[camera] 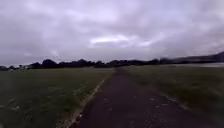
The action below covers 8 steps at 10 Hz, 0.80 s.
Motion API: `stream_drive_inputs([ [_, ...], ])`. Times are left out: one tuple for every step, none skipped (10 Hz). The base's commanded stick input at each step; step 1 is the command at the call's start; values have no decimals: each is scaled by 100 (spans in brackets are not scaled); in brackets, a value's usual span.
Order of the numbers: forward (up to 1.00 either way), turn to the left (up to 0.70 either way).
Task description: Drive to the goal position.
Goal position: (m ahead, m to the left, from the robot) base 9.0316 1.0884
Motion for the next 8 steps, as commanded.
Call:
stream_drive_inputs([
  [50,0],
  [50,0],
  [50,0],
  [50,0],
  [50,0],
  [50,0],
  [50,0],
  [50,0],
])
